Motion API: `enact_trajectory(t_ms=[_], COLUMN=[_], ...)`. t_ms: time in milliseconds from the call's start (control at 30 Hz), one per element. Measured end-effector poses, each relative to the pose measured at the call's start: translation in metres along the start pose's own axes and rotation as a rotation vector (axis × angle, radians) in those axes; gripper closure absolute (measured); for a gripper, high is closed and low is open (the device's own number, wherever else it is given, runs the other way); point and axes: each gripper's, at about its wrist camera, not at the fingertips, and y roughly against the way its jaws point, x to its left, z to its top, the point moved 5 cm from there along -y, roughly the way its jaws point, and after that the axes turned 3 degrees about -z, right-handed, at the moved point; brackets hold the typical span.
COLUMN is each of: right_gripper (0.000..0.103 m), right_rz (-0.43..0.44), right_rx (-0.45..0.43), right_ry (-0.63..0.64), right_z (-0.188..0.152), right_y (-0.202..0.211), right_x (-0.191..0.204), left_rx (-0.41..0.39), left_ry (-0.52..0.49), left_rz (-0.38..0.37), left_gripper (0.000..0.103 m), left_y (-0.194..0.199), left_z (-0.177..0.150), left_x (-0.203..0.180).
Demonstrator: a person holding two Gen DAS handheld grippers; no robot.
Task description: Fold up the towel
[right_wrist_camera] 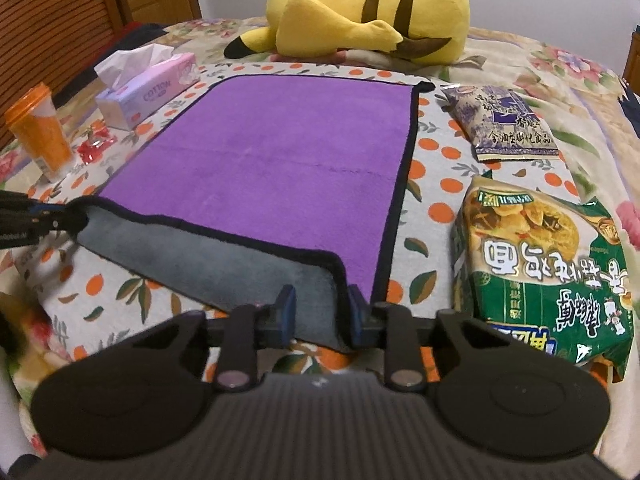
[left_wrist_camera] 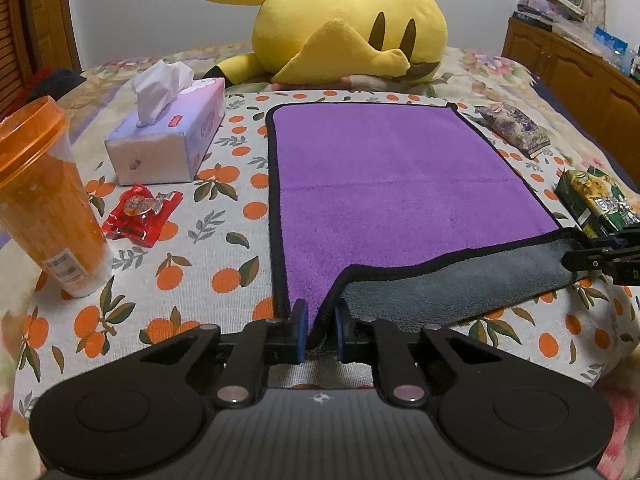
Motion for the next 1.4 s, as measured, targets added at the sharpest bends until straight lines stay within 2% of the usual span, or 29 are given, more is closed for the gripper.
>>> enact_trajectory(t_ms=[167,233,400,1100,1400], right_gripper=[0.085,0.092,0.098,0.099,0.099], right_rz=[-0.005,-0.006,-0.009,0.006,0.003], right_rx=[-0.006,-0.011,-0.032,-0.184,-0.193], right_ry=[-0.003,-0.007,-0.01,-0.018,-0.004], right_z=[0.0,0.001,0.004,0.031,0.037], right_y=[0.0,0.001,0.004,0.03,0.022], right_x=[-0.002,-0.003,-0.006,-0.011,-0.016], left_rx=[-0.015,-0.024,-0.052,-0.178,-0.185], left_ry=[-0.012,-0.013,-0.012,-0.022,-0.031], left_rz=[-0.008,-0.008,-0.014,-0.036,-0.034], left_gripper=[0.094,0.094,0.096,0.096,0.096], left_y=[0.004,0.006,0.013,0.042,0.033], left_z=[0.002,0.003,0.007,0.03,0.038], left_x=[-0.003,-0.003,-0.004,-0.01,-0.009])
